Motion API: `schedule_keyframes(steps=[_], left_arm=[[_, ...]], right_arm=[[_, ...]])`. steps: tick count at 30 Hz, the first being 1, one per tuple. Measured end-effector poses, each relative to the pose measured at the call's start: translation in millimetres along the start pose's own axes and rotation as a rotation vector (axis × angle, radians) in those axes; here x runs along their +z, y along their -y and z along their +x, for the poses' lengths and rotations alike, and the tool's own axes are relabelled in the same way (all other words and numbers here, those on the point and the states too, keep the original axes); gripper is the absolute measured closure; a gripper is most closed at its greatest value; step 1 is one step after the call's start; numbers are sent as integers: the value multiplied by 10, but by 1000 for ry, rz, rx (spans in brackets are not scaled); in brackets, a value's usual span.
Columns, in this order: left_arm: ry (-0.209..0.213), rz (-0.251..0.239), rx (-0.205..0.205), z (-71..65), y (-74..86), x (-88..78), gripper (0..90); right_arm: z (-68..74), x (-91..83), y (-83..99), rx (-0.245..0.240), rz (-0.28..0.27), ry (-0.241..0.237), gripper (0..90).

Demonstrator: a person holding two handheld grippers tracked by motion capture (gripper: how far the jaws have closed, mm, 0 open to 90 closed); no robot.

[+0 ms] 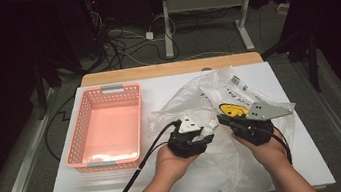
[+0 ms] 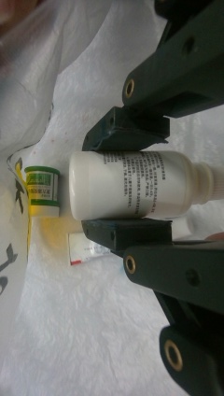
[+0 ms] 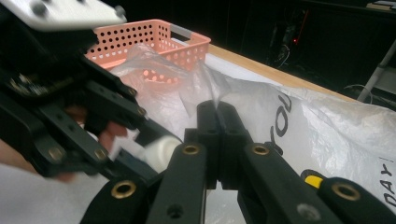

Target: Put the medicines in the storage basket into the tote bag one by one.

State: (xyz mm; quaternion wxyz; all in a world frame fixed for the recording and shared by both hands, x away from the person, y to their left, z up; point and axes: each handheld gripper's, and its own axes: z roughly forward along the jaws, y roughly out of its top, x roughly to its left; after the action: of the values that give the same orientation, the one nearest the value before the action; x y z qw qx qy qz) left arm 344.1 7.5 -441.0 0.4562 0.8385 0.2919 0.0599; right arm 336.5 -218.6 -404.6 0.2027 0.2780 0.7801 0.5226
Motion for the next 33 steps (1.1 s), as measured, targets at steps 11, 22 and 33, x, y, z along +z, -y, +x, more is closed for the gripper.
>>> schedule_keyframes(steps=[11,22,33], left_arm=[[-32,1,-2,-24,-53,478,582],[-21,-34,-2,-32,-84,662,502],[-38,-27,-7,-11,150,39,373]], right_arm=[[-41,-22,8,14,-6,9,900],[-81,-48,22,22,-10,15,900],[-73,-53,22,18,-8,18,900]])
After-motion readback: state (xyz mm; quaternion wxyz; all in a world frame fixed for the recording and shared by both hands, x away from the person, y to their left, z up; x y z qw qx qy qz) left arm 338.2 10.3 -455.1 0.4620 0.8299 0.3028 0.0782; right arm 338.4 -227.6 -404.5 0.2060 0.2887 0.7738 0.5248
